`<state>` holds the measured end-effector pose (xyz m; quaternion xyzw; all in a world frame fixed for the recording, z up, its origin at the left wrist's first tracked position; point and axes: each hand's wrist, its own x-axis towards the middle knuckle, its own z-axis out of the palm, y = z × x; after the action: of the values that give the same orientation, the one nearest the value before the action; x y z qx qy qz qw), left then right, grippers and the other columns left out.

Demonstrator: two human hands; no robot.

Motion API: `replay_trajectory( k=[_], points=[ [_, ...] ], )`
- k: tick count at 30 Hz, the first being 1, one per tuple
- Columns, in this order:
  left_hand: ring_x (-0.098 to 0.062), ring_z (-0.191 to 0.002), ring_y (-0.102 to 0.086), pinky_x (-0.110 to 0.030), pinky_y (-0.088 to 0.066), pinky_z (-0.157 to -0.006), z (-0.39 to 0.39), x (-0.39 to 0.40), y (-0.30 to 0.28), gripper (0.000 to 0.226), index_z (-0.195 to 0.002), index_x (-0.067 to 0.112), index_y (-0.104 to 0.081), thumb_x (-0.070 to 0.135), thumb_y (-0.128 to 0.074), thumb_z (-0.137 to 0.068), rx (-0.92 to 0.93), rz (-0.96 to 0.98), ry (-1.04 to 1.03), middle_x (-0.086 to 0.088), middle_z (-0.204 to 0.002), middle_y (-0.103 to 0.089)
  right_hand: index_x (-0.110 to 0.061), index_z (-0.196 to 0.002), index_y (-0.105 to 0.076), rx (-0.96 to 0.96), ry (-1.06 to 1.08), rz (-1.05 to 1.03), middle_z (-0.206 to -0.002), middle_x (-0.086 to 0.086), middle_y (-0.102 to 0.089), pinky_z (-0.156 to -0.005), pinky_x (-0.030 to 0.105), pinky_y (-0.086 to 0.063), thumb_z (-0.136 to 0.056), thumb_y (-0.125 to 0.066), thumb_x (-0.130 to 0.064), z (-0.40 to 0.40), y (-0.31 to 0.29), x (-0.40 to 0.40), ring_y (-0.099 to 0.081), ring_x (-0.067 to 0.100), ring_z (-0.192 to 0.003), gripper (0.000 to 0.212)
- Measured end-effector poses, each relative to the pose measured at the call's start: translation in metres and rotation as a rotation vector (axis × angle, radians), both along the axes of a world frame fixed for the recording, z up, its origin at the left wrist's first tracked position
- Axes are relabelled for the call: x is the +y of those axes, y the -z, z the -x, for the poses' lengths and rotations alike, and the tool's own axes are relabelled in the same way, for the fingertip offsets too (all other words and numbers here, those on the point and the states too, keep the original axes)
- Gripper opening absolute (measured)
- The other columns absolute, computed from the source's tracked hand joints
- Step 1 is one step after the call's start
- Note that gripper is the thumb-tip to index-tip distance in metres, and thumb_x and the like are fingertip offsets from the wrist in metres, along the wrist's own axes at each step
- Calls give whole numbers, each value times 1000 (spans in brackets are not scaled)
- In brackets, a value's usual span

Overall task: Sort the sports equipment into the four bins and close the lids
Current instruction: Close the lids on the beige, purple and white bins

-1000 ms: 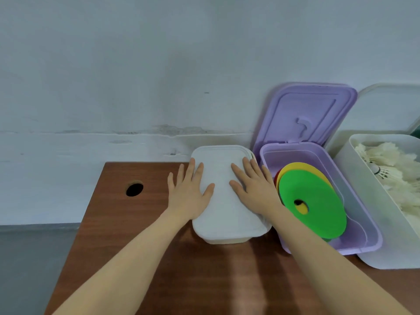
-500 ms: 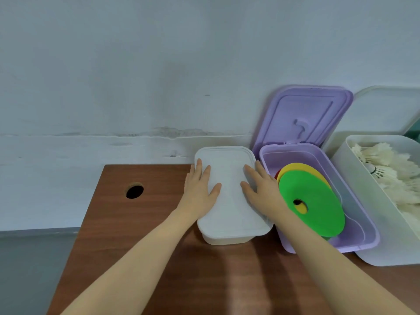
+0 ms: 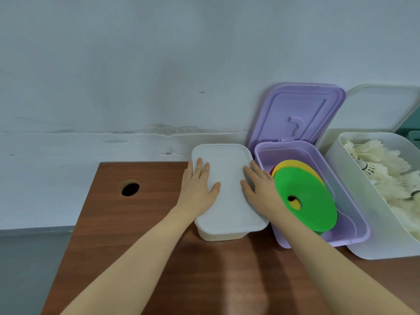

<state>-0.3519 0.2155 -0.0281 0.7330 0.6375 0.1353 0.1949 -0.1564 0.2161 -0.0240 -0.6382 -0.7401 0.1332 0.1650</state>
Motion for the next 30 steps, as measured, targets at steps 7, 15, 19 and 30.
replay_trajectory(
  k=[7,15,19,30],
  points=[
    [-19,-144,10,-38,2,-116,-2,-3,3,65,-149,17,-9,49,-28,-96,57,-58,-101,0,-157,6,-12,-139,-42,-5,-36,5,-151,15,-27,-112,38,-15,-93,-43,-34,-2,4,-3,-25,30,-139,52],
    [-24,-143,11,-52,7,-112,0,-7,3,61,-148,33,-2,54,-21,-94,142,-3,-163,8,-156,14,-29,-148,-20,-176,-20,7,-158,2,-4,-115,32,0,-87,-18,-55,1,11,-1,-4,19,-145,66],
    [-24,-143,10,-54,7,-111,-1,-4,4,61,-148,35,-2,54,-23,-94,119,25,-166,10,-155,15,-30,-147,-22,-173,-12,0,-158,1,-8,-115,30,0,-85,-16,-59,0,10,1,-7,17,-145,69],
    [-22,-144,-7,-40,-13,-117,1,-13,-2,61,-149,18,-16,38,-42,-97,-308,20,-204,-2,-157,0,-16,-140,-40,203,-51,50,-155,13,-17,-117,40,-7,-94,-52,-30,0,2,-3,-10,30,-144,50]
  ],
)
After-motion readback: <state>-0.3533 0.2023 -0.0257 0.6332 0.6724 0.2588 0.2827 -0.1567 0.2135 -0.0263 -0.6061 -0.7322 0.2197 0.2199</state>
